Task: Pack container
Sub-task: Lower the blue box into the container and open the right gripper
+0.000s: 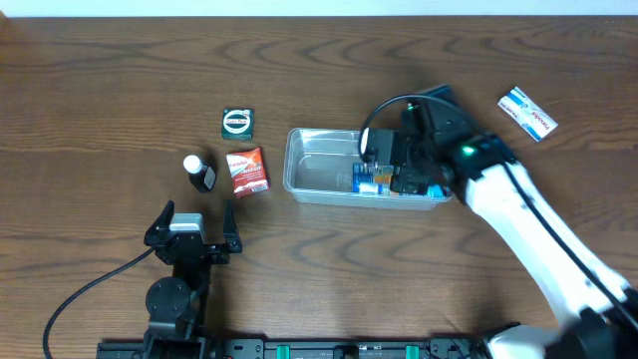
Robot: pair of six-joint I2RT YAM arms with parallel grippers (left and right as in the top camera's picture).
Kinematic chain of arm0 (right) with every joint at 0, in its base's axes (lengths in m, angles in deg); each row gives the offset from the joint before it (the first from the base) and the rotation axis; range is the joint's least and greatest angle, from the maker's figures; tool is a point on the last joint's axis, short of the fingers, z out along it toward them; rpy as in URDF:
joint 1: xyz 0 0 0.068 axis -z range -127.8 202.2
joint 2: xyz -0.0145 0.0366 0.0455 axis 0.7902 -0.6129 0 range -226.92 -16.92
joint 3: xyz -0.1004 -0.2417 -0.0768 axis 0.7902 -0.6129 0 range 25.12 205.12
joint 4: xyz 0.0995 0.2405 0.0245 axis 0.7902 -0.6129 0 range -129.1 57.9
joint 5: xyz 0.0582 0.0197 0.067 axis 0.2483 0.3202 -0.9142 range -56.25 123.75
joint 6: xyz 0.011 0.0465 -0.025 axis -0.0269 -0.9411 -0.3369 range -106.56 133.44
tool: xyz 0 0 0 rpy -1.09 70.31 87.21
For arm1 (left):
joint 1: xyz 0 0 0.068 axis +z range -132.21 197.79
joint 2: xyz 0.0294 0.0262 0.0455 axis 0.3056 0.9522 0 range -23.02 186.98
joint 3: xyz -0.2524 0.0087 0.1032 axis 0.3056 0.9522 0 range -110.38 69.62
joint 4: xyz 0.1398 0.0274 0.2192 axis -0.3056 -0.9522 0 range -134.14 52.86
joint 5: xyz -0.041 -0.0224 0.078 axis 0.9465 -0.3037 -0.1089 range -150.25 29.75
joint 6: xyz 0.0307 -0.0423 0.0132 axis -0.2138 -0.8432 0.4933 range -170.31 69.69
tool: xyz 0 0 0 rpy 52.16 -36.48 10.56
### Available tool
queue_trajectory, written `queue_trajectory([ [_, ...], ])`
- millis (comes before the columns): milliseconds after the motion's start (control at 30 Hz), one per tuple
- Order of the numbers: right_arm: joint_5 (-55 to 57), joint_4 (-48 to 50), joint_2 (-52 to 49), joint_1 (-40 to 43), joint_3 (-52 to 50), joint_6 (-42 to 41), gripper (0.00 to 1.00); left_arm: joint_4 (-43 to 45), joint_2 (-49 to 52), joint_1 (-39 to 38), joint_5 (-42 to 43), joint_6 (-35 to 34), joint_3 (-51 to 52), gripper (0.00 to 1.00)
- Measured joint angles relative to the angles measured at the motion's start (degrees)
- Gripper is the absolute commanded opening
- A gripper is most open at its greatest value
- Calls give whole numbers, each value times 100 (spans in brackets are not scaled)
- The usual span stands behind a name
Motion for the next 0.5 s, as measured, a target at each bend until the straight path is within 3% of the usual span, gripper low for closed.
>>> queue_trajectory([
  [233,-61,146,966,0,254,-1327,99,0,0,0,-2,0,0,98],
  [433,-557,-116,994,0,262,-2673,98,0,0,0,0,0,0,98],
  [500,-645,-149,966,0,262,-3014,86,0,0,0,0,0,0,98],
])
